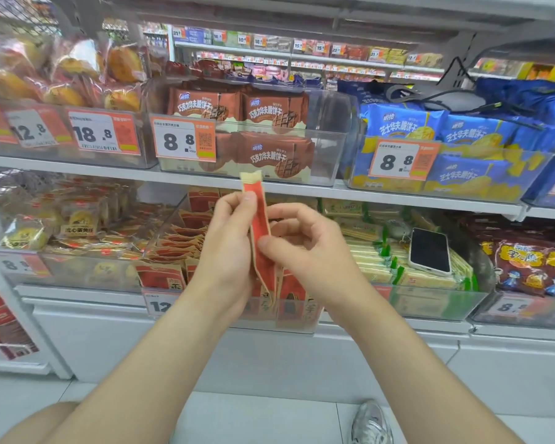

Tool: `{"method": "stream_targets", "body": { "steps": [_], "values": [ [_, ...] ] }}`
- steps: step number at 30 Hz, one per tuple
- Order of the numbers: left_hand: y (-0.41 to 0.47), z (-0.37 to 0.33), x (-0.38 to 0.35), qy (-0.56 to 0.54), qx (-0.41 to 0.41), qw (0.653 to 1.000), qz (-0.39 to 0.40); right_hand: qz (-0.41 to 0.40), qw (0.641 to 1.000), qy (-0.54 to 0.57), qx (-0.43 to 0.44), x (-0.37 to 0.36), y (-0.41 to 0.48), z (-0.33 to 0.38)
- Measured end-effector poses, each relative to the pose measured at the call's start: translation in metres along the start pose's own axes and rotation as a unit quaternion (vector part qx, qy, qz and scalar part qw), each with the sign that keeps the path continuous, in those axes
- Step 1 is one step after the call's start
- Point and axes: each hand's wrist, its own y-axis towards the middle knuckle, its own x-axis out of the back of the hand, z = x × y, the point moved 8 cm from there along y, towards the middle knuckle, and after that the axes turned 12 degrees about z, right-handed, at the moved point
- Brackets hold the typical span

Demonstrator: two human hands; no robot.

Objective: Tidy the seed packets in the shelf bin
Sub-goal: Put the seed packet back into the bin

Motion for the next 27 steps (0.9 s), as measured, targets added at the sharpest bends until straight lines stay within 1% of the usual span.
{"method": "stream_targets", "body": {
  "steps": [2, 3, 5, 7, 10, 12, 15, 17, 20, 23, 27],
  "values": [
    [0.001, -0.01, 0.011, -0.007, -0.032, 0.999, -0.041, 0.068, 0.997, -0.02, -0.027, -0.011, -0.002, -0.004],
    [0.001, -0.015, 0.016, -0.003, -0.042, 0.998, -0.054, 0.088, 0.995, -0.03, -0.036, -0.015, -0.003, -0.005],
    [0.001, -0.02, 0.021, 0.015, -0.043, 0.997, -0.057, 0.096, 0.995, -0.03, -0.029, -0.019, -0.005, -0.004],
    [0.001, -0.022, 0.022, 0.037, -0.031, 0.998, -0.031, 0.056, 0.998, -0.028, -0.014, -0.017, -0.004, -0.004],
    [-0.001, -0.018, 0.018, 0.109, 0.005, 0.994, 0.02, -0.051, 0.998, -0.01, -0.027, 0.0, -0.002, -0.01],
    [-0.006, -0.011, 0.015, 0.159, 0.032, 0.986, 0.045, -0.088, 0.996, -0.015, -0.027, 0.009, -0.001, -0.013],
    [-0.015, -0.002, 0.013, 0.179, 0.054, 0.98, 0.067, -0.073, 0.994, -0.072, -0.033, 0.012, 0.001, -0.014],
    [-0.018, -0.003, 0.013, 0.204, 0.056, 0.975, 0.067, -0.06, 0.992, -0.104, -0.031, 0.01, 0.0, -0.014],
    [-0.02, -0.006, 0.014, 0.246, 0.064, 0.965, 0.068, -0.067, 0.981, -0.18, -0.027, 0.009, -0.001, -0.012],
    [-0.023, -0.005, 0.012, 0.268, 0.069, 0.957, 0.089, -0.077, 0.979, -0.184, -0.035, 0.01, -0.002, -0.015],
    [-0.028, -0.004, 0.013, 0.261, 0.08, 0.957, 0.096, -0.055, 0.982, -0.174, -0.052, 0.01, -0.002, -0.017]
  ]
}}
